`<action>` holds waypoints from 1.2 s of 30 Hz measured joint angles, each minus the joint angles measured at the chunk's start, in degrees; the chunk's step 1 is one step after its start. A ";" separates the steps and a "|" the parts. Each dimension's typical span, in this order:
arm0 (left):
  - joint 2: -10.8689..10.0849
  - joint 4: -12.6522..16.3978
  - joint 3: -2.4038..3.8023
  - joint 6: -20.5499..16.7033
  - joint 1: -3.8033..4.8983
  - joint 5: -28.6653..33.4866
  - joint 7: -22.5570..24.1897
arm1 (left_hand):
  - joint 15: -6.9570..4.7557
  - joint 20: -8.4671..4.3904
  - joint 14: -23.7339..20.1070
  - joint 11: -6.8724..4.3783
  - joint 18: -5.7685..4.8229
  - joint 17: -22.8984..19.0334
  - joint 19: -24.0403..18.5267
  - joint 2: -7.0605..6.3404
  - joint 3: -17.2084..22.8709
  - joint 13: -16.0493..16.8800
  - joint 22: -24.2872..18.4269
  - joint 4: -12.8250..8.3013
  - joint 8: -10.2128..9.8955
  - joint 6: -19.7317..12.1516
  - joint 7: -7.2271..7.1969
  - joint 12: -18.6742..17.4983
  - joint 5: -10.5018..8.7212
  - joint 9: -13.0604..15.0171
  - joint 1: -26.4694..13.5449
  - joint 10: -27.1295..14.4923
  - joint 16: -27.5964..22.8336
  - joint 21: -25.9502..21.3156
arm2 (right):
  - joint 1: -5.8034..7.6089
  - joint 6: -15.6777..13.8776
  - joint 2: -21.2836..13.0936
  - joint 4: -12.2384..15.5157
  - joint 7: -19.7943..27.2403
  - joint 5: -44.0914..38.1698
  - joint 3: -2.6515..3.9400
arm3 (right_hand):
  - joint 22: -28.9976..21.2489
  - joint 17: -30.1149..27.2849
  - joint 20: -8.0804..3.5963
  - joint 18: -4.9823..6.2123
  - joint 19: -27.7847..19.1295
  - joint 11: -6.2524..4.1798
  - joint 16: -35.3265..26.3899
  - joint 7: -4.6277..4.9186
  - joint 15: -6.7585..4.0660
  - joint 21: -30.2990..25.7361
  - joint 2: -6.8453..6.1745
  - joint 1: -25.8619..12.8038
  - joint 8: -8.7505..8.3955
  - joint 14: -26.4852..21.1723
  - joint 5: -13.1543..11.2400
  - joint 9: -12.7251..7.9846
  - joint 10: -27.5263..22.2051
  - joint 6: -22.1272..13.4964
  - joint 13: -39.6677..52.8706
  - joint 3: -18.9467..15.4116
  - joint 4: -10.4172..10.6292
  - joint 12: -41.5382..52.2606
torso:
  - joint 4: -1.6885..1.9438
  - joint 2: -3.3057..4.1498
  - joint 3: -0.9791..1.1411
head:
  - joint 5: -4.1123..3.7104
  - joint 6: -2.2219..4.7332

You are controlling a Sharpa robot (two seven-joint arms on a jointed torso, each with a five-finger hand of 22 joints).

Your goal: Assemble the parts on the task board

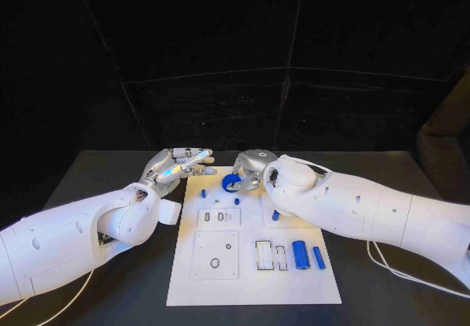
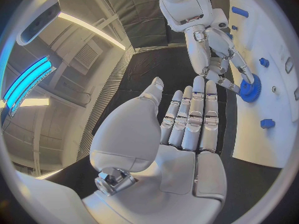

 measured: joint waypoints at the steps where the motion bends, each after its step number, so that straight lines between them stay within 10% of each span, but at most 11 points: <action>1: 0.00 0.01 0.00 0.00 0.00 0.00 0.00 | 0.00 0.00 0.00 0.00 0.00 0.00 0.00 0.00 0.00 0.00 0.00 0.00 0.00 0.00 0.00 0.00 0.00 0.00 0.00 0.00 0.00 0.00 | 0.01 0.15 -0.04 0.04 0.06 0.17 0.02 | 0.00 0.00 0.00 -0.01 0.00 -0.02 0.00 0.00 0.00 0.00 0.20 -0.24 -0.01 0.00 0.30 -0.01 0.02 0.00 0.00 -0.41 0.41 0.04 | 0.00 0.00 0.00 | -0.01 0.00; 10: 0.00 0.01 0.00 -0.01 0.00 0.00 0.00 | 0.00 0.00 0.00 0.00 0.00 0.03 0.00 0.00 0.00 0.00 -0.05 0.00 -0.21 0.00 0.00 0.00 0.00 0.00 0.00 0.00 0.00 0.00 | 0.20 0.97 -0.02 0.08 0.24 1.84 0.11 | 0.00 -0.01 0.00 0.00 0.00 -0.32 0.28 0.01 0.00 0.39 2.42 -3.78 -0.21 0.00 -3.54 -0.14 0.73 0.41 0.00 -5.11 1.28 1.41 | -0.03 0.00 -0.01 | -0.12 -0.04; 36: -0.02 -0.13 0.00 -0.02 0.01 0.00 -0.01 | 0.00 0.00 0.00 0.00 0.00 0.03 0.00 0.23 0.16 0.00 -0.10 -0.16 -0.21 0.00 0.00 -0.24 0.00 0.00 0.23 0.00 0.00 0.00 | -0.06 0.17 -1.93 0.73 -0.38 3.34 -0.08 | -0.01 -0.02 -0.01 0.00 0.00 -0.11 0.48 0.08 0.00 0.63 2.16 -2.28 -0.20 0.00 -3.33 -0.05 0.93 0.48 0.00 -6.95 0.27 1.63 | -0.07 0.00 0.03 | -0.28 -0.19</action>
